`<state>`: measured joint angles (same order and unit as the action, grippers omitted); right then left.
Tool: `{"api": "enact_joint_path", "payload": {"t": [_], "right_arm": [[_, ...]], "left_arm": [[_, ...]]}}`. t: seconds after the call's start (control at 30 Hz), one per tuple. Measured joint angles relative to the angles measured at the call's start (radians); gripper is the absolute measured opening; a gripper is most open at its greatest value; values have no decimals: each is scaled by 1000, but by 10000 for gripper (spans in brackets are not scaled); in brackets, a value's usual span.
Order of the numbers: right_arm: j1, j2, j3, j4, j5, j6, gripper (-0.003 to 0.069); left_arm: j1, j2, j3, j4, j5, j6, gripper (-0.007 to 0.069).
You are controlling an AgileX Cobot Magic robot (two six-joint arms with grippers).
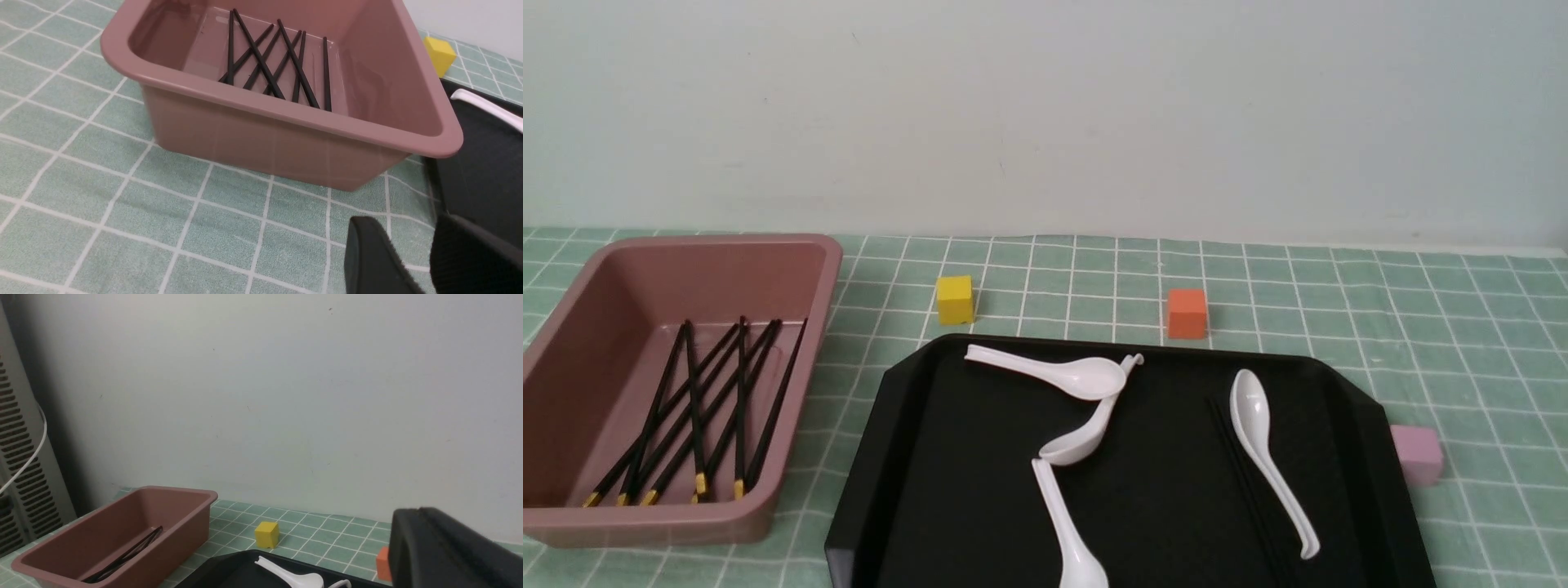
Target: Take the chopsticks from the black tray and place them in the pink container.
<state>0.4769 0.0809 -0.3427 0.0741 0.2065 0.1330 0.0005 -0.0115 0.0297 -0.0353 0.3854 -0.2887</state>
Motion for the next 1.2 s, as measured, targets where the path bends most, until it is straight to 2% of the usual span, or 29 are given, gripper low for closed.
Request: {"api": "enact_joint_path", "payload": {"t": [0.3, 0.4, 0.5, 0.63, 0.8, 0.9, 0.97, 1.2], "right_arm": [[-10, -11, 1, -12, -2, -31, 13], [-85, -12, 39, -16, -4, -82, 13], [-140, -12, 78, -16, -4, -91, 13], [-282, -26, 204, -19, 0, -92, 15], [-378, -82, 342, -19, 1, -92, 17], [-414, -90, 365, -24, 29, -93, 18], [-450, -90, 366, -27, 106, -93, 20], [-477, -91, 361, -27, 157, -95, 25]], "left_arm": [[0, 0, 0, 0, 0, 0, 239], [0, 0, 0, 0, 0, 0, 239], [0, 0, 0, 0, 0, 0, 239], [0, 0, 0, 0, 0, 0, 239], [0, 0, 0, 0, 0, 0, 239], [0, 0, 0, 0, 0, 0, 239], [0, 0, 0, 0, 0, 0, 239], [0, 0, 0, 0, 0, 0, 239]]}}
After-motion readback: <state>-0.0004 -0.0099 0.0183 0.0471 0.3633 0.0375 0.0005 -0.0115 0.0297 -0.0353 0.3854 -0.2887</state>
